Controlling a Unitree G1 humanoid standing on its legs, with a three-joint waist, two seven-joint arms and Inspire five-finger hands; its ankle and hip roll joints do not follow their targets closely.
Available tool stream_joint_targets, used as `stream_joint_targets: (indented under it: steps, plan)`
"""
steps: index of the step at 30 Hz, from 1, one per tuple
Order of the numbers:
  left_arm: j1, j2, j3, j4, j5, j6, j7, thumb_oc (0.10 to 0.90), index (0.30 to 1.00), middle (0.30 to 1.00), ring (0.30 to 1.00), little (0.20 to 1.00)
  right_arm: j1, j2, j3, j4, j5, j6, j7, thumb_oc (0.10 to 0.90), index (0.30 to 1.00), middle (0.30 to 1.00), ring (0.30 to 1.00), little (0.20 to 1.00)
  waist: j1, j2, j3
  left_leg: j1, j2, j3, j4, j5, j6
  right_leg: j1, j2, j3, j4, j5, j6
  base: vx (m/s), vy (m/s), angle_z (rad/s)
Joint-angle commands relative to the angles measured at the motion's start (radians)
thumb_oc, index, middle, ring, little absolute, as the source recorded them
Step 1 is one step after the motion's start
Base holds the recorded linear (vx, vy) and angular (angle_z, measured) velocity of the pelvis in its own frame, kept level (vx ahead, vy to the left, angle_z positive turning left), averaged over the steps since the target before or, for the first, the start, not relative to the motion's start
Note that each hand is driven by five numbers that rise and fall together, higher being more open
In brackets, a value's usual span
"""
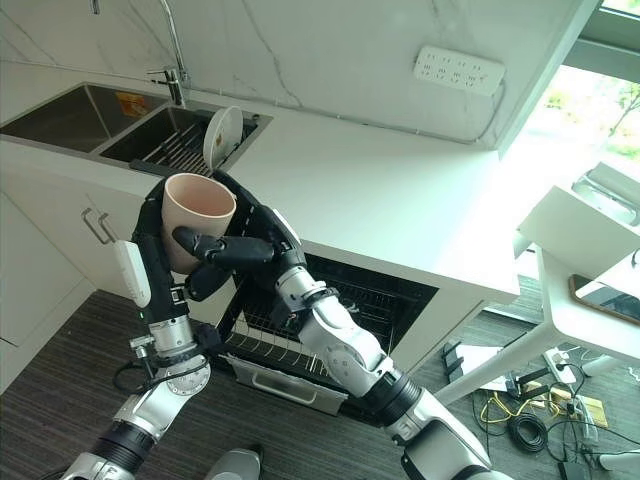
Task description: Place the dishes in the dishwasher.
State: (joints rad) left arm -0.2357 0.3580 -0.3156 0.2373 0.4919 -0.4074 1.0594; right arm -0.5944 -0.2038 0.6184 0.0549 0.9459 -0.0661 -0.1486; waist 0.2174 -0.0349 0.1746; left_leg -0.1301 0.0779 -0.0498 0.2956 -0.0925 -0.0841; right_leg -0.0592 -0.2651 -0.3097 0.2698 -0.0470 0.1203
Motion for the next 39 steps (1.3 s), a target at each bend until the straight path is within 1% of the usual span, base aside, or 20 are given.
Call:
stream_joint_targets:
  steps: [1, 2, 3, 4, 8, 12, 17, 19, 20, 21, 22, 24, 26, 29, 30, 32, 34, 36, 38, 39]
  plan:
    - [-0.149, -0.009, -0.128, -0.048, 0.128, -0.042, -0.036, 0.4, 0.3, 0.3, 0.3, 0.3, -0.247, 0.134, -0.01, -0.048, -0.002, -0.075, 0.04, 0.8, 0.9, 0.9, 0.9, 0.9, 0.003, -0.006, -0.023, 0.045, -0.007, 0.026, 0.004, -0.134, 0.033, 0.021, -0.018, 0.069, 0.03, -0.121, 0.034, 0.0, 0.0, 0.0]
    - [-0.151, -0.009, -0.131, -0.049, 0.129, -0.041, -0.038, 0.4, 0.3, 0.3, 0.3, 0.3, -0.247, 0.133, -0.008, -0.047, -0.004, -0.068, 0.044, 0.679, 0.719, 0.719, 0.719, 0.719, 0.004, -0.007, -0.022, 0.046, -0.008, 0.026, 0.004, -0.134, 0.033, 0.022, -0.018, 0.068, 0.03, -0.121, 0.034, 0.0, -0.004, 0.05]
    - [-0.157, -0.008, -0.137, -0.051, 0.13, -0.04, -0.044, 0.4, 0.3, 0.3, 0.3, 0.3, -0.248, 0.132, -0.003, -0.043, -0.012, -0.059, 0.047, 0.519, 0.479, 0.479, 0.479, 0.479, 0.004, -0.008, -0.022, 0.046, -0.008, 0.025, 0.004, -0.134, 0.033, 0.023, -0.018, 0.068, 0.03, -0.121, 0.034, 0.0, -0.006, 0.07]
    - [-0.161, -0.008, -0.142, -0.055, 0.132, -0.036, -0.048, 0.4, 0.3, 0.3, 0.3, 0.3, -0.248, 0.131, 0.001, -0.04, -0.023, -0.053, 0.045, 0.4, 0.3, 0.3, 0.3, 0.3, 0.004, -0.009, -0.022, 0.046, -0.008, 0.025, 0.004, -0.133, 0.033, 0.023, -0.019, 0.067, 0.03, -0.121, 0.034, 0.0, -0.006, 0.07]
    - [-0.174, -0.007, -0.158, -0.058, 0.138, -0.024, -0.06, 0.4, 0.3, 0.3, 0.3, 0.3, -0.252, 0.125, 0.01, -0.02, -0.072, -0.025, 0.046, 0.4, 0.3, 0.3, 0.3, 0.3, 0.003, -0.01, -0.021, 0.048, -0.009, 0.024, 0.004, -0.134, 0.034, 0.024, -0.019, 0.067, 0.03, -0.12, 0.034, 0.0, -0.003, 0.02]
    - [-0.189, -0.005, -0.171, -0.055, 0.139, -0.016, -0.07, 0.4, 0.3, 0.3, 0.3, 0.3, -0.258, 0.119, 0.019, -0.005, -0.081, -0.009, 0.066, 0.4, 0.3, 0.3, 0.3, 0.3, 0.001, -0.011, -0.021, 0.049, -0.01, 0.025, 0.004, -0.134, 0.034, 0.025, -0.018, 0.068, 0.03, -0.12, 0.033, 0.0, 0.0, 0.0]
    - [-0.203, -0.001, -0.192, -0.047, 0.136, -0.025, -0.088, 0.4, 0.3, 0.3, 0.3, 0.3, -0.265, 0.114, 0.023, -0.001, -0.075, -0.018, 0.076, 0.4, 0.3, 0.3, 0.3, 0.3, -0.001, -0.01, -0.019, 0.053, -0.01, 0.026, 0.004, -0.135, 0.035, 0.027, -0.018, 0.069, 0.03, -0.12, 0.033, 0.0, 0.0, 0.0]
    - [-0.209, -0.001, -0.205, -0.044, 0.133, -0.03, -0.101, 0.4, 0.3, 0.3, 0.3, 0.3, -0.268, 0.117, 0.02, 0.004, -0.077, -0.045, 0.08, 0.4, 0.3, 0.3, 0.3, 0.3, -0.001, -0.009, -0.017, 0.055, -0.011, 0.026, 0.004, -0.135, 0.037, 0.029, -0.017, 0.069, 0.03, -0.119, 0.032, 0.0, 0.0, 0.0]
    - [-0.212, 0.0, -0.212, -0.041, 0.111, -0.042, -0.131, 0.516, 0.474, 0.474, 0.474, 0.474, -0.272, 0.116, 0.015, 0.001, -0.102, -0.071, 0.071, 0.4, 0.3, 0.3, 0.3, 0.3, -0.001, -0.008, -0.018, 0.056, -0.011, 0.026, 0.004, -0.136, 0.037, 0.029, -0.017, 0.069, 0.03, -0.119, 0.032, 0.0, 0.0, 0.0]
    - [-0.213, -0.001, -0.215, -0.04, 0.105, -0.047, -0.143, 0.613, 0.62, 0.62, 0.62, 0.62, -0.274, 0.116, 0.014, -0.001, -0.105, -0.08, 0.062, 0.4, 0.3, 0.3, 0.3, 0.3, -0.001, -0.008, -0.017, 0.057, -0.01, 0.027, 0.004, -0.136, 0.037, 0.03, -0.017, 0.069, 0.03, -0.119, 0.031, 0.0, 0.0, 0.0]
    - [-0.218, -0.004, -0.225, -0.034, 0.071, -0.061, -0.18, 0.8, 0.9, 0.9, 0.9, 0.9, -0.278, 0.115, 0.006, -0.008, -0.104, -0.104, 0.039, 0.4, 0.3, 0.3, 0.3, 0.3, -0.003, -0.006, -0.017, 0.058, -0.01, 0.028, 0.004, -0.136, 0.038, 0.03, -0.017, 0.069, 0.03, -0.118, 0.031, 0.0, 0.0, 0.0]
    - [-0.21, -0.011, -0.233, -0.029, -0.036, -0.095, -0.258, 0.8, 0.9, 0.9, 0.9, 0.9, -0.275, 0.106, -0.023, -0.022, -0.097, -0.154, -0.01, 0.4, 0.3, 0.3, 0.3, 0.3, -0.005, -0.003, -0.016, 0.059, -0.008, 0.03, 0.004, -0.136, 0.039, 0.029, -0.017, 0.069, 0.03, -0.117, 0.031, 0.0, 0.0, 0.0]
    - [-0.157, -0.006, -0.211, -0.042, -0.188, -0.074, -0.368, 0.8, 0.9, 0.9, 0.9, 0.9, -0.232, 0.075, -0.11, -0.064, -0.048, -0.234, -0.075, 0.4, 0.3, 0.3, 0.3, 0.3, -0.017, 0.006, -0.013, 0.062, -0.006, 0.037, 0.004, -0.137, 0.041, 0.027, -0.012, 0.075, 0.03, -0.116, 0.029, 0.0, 0.0, 0.0]
    - [-0.083, 0.024, -0.135, -0.055, -0.224, -0.073, -0.37, 0.8, 0.9, 0.9, 0.9, 0.9, -0.134, 0.025, -0.211, -0.156, -0.002, -0.295, -0.109, 0.4, 0.3, 0.3, 0.3, 0.3, -0.034, 0.013, -0.008, 0.07, -0.004, 0.048, 0.004, -0.139, 0.046, 0.029, -0.008, 0.083, 0.03, -0.117, 0.028, 0.0, 0.012, -0.01]
    - [-0.044, 0.04, -0.099, -0.07, -0.256, -0.08, -0.386, 0.8, 0.9, 0.9, 0.9, 0.9, -0.08, 0.0, -0.256, -0.19, 0.014, -0.327, -0.113, 0.4, 0.3, 0.3, 0.3, 0.3, -0.042, 0.016, -0.007, 0.072, -0.003, 0.053, 0.004, -0.14, 0.048, 0.03, -0.005, 0.088, 0.03, -0.118, 0.027, 0.0, 0.03, -0.03]
    - [-0.006, 0.051, -0.064, -0.095, -0.323, -0.093, -0.455, 0.8, 0.9, 0.9, 0.9, 0.9, -0.024, -0.023, -0.307, -0.218, -0.004, -0.373, -0.118, 0.4, 0.3, 0.3, 0.3, 0.3, -0.052, 0.02, -0.006, 0.074, -0.001, 0.06, 0.004, -0.139, 0.05, 0.029, -0.002, 0.093, 0.03, -0.118, 0.026, -0.01, 0.02, -0.04]
    - [0.026, 0.055, -0.041, -0.12, -0.385, -0.087, -0.54, 0.8, 0.9, 0.9, 0.9, 0.9, 0.016, -0.036, -0.347, -0.239, 0.002, -0.397, -0.105, 0.4, 0.3, 0.3, 0.3, 0.3, -0.06, 0.024, -0.006, 0.075, 0.0, 0.066, 0.004, -0.14, 0.052, 0.027, 0.0, 0.097, 0.03, -0.118, 0.026, -0.01, 0.012, -0.05]
    - [0.045, 0.061, -0.03, -0.137, -0.414, -0.083, -0.592, 0.8, 0.9, 0.9, 0.9, 0.9, 0.039, -0.046, -0.371, -0.256, 0.006, -0.411, -0.099, 0.4, 0.3, 0.3, 0.3, 0.3, -0.064, 0.026, -0.007, 0.076, 0.001, 0.069, 0.004, -0.141, 0.053, 0.026, 0.001, 0.099, 0.03, -0.119, 0.026, -0.02, 0.015, -0.09]
    - [0.077, 0.071, -0.01, -0.176, -0.543, -0.056, -0.709, 0.8, 0.9, 0.9, 0.9, 0.9, 0.075, -0.066, -0.41, -0.281, 0.016, -0.431, -0.085, 0.4, 0.3, 0.3, 0.3, 0.3, -0.074, 0.032, -0.008, 0.077, 0.002, 0.076, 0.004, -0.142, 0.054, 0.024, 0.004, 0.104, 0.03, -0.121, 0.026, -0.02, 0.032, -0.15]
    - [0.092, 0.076, 0.003, -0.193, -0.626, -0.068, -0.814, 0.8, 0.9, 0.9, 0.9, 0.9, 0.092, -0.074, -0.43, -0.296, 0.02, -0.431, -0.076, 0.4, 0.3, 0.3, 0.3, 0.3, -0.079, 0.036, -0.009, 0.078, 0.001, 0.079, 0.004, -0.144, 0.055, 0.024, 0.005, 0.107, 0.03, -0.122, 0.026, -0.01, 0.041, -0.1]
